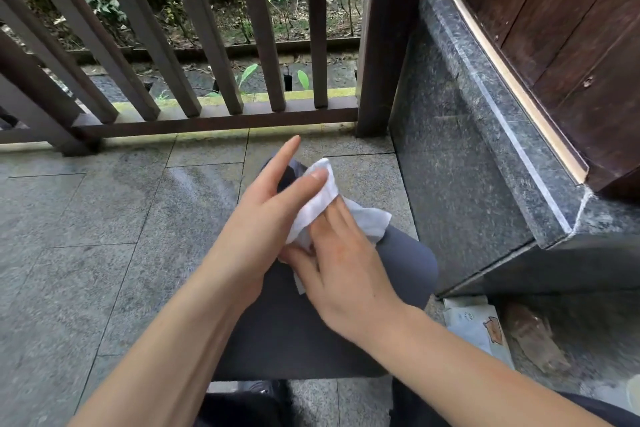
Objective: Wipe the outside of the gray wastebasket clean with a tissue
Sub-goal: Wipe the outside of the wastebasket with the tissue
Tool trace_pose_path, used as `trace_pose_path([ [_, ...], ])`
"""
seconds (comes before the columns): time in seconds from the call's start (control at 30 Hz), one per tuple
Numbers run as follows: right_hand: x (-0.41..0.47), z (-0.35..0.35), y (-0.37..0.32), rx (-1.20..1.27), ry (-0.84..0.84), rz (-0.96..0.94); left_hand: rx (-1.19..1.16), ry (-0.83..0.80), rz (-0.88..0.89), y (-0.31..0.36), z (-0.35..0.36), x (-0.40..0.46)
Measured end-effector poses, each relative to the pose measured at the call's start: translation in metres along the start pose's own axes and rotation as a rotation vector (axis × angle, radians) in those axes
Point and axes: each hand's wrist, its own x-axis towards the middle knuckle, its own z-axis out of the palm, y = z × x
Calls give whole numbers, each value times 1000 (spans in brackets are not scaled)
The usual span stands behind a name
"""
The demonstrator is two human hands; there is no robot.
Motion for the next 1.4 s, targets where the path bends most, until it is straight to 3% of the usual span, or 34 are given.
trace_pose_path([
  [0.17,-5,-2,-3,-43,-28,-94,-45,70,-131,14,2,16],
  [0.37,-17,5,-6,-213,-154,-302,-99,-29,-370,10,-14,3],
  [0.53,-18,11,-2,-321,-154,-410,-118,177,-309,9,-13,6],
  [0.9,-19,21,0,-447,-87,-483,-167,360,-225,7,-16,8],
  [1.2,-25,20,0,-525,-61,-428,-313,317,-247,4,-15,7],
  [1.4,-22,3,22,-538,62,-282,-366,308,-237,12,-23,4],
])
